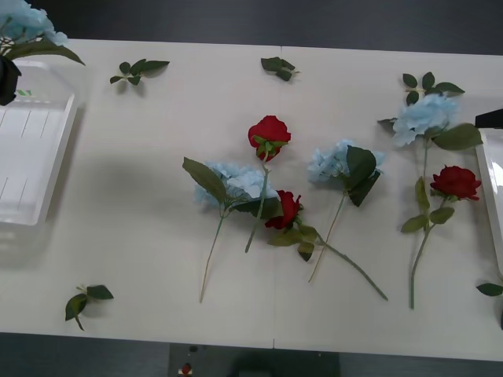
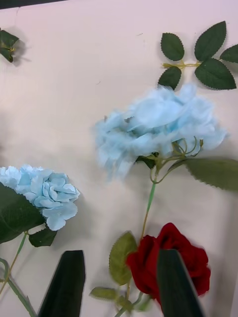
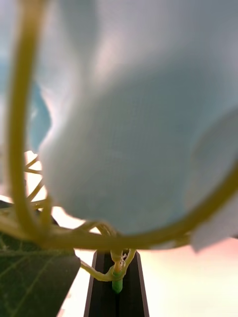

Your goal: Put the red flowers into the right box and the blue flowers into the left box

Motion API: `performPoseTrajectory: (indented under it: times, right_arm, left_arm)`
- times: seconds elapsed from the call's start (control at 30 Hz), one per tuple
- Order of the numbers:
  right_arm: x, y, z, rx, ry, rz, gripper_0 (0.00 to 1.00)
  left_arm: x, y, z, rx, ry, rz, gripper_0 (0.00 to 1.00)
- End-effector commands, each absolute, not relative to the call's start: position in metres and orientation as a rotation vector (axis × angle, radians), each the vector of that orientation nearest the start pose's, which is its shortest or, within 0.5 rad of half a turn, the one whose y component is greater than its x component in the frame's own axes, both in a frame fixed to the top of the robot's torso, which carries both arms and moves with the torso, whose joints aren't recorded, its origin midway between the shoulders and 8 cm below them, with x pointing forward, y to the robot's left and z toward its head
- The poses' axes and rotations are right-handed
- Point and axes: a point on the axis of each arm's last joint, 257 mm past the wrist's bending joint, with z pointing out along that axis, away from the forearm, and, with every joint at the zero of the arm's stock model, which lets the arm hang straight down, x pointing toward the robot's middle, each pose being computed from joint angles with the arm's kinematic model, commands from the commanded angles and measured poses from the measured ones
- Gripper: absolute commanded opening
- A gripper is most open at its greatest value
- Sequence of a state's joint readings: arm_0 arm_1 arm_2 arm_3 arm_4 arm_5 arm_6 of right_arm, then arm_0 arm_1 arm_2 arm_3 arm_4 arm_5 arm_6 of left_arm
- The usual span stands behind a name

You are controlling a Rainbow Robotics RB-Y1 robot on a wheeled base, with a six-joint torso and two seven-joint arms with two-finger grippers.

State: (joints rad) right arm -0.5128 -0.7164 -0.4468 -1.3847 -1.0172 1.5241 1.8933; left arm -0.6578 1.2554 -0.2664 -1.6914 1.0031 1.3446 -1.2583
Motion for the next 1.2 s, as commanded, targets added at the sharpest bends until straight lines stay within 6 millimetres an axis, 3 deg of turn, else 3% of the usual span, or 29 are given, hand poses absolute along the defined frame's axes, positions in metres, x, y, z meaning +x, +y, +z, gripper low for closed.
performPoseTrajectory:
  times: [0.03, 0.17, 0.3, 0.53, 0.7, 0.73, 0.77, 0.93, 1.03, 1.2]
  right_arm:
    - [0.535, -0.405, -0.095, -0.233, 2.266, 0.356, 1.0]
    - [0.535, -0.404, -0.096, -0.236, 2.269, 0.354, 1.0]
    - [0.537, -0.409, -0.101, -0.234, 2.285, 0.312, 1.0]
    - [0.553, -0.413, -0.122, -0.269, 2.312, 0.153, 1.0]
    - [0.561, -0.415, -0.14, -0.315, 2.339, 0.033, 1.0]
    - [0.562, -0.414, -0.143, -0.327, 2.343, 0.011, 1.0]
    - [0.564, -0.415, -0.152, -0.337, 2.356, -0.016, 1.0]
    - [0.571, -0.413, -0.183, -0.347, 2.379, -0.032, 1.0]
    - [0.576, -0.412, -0.205, -0.358, 2.388, -0.054, 1.0]
    - [0.578, -0.409, -0.23, -0.374, 2.402, -0.078, 1.0]
  left_arm:
    - [0.531, 0.485, -0.029, 0.034, 2.379, 0.382, 0.0]
    - [0.536, 0.54, -0.029, -0.042, 2.358, 0.461, 0.0]
    - [0.538, 0.582, -0.034, -0.09, 2.343, 0.489, 0.0]
    - [0.539, 0.619, -0.048, -0.17, 2.322, 0.499, 0.0]
    - [0.541, 0.626, -0.065, -0.19, 2.327, 0.483, 0.0]
    - [0.541, 0.627, -0.065, -0.192, 2.325, 0.485, 0.04]
    - [0.542, 0.628, -0.067, -0.193, 2.323, 0.486, 0.17]
    - [0.542, 0.63, -0.07, -0.18, 2.321, 0.494, 0.5]
    - [0.542, 0.631, -0.069, -0.174, 2.321, 0.499, 0.64]
    - [0.544, 0.628, -0.068, -0.163, 2.316, 0.494, 0.75]
